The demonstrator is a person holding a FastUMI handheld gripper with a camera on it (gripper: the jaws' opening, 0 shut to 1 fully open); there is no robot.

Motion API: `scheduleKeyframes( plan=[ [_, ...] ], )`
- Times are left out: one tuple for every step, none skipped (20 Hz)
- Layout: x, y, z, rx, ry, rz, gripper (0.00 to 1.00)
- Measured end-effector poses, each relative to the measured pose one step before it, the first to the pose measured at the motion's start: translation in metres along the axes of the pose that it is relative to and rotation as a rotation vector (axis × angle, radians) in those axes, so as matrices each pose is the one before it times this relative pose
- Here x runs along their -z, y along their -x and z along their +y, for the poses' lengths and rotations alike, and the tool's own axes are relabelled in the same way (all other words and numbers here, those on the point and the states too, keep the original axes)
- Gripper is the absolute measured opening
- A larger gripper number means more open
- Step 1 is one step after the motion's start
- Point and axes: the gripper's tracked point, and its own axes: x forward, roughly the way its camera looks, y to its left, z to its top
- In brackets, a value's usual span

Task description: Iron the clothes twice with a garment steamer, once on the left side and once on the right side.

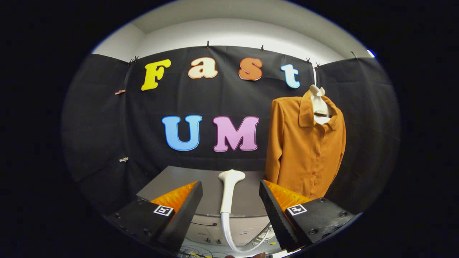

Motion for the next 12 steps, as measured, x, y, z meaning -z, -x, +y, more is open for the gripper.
scheduleKeyframes(
  plan=[
    [0.00778,-0.00994,0.00163,0.00282,0.00153,0.02846,0.99],
    [0.01026,-0.00898,0.00024,0.00765,0.01028,0.03424,0.99],
    [0.01226,-0.01031,0.00199,0.00503,0.01243,0.04048,0.99],
    [0.01107,-0.01083,0.00306,-0.00379,0.00528,0.0391,0.99],
    [0.01066,-0.01075,0.00336,-0.00459,0.00039,0.03868,0.99],
    [0.00833,-0.01288,0.00103,-0.00048,0.00001,0.03167,0.99],
    [0.00837,-0.01344,-0.00115,0.01082,0.00331,0.03131,0.99],
    [0.00778,-0.01221,-0.00248,0.0128,0.0042,0.02946,0.99],
    [0.00701,-0.01079,-0.00057,0.00679,0.00228,0.02224,0.99],
    [0.00588,-0.01144,-0.00097,0.01007,0.002,0.02631,0.99],
    [0.00586,-0.01046,-0.00079,0.00393,0.00015,0.01919,0.99],
    [0.00404,-0.00951,-0.00054,0.00902,-0.00026,0.02161,0.99]
  ],
)
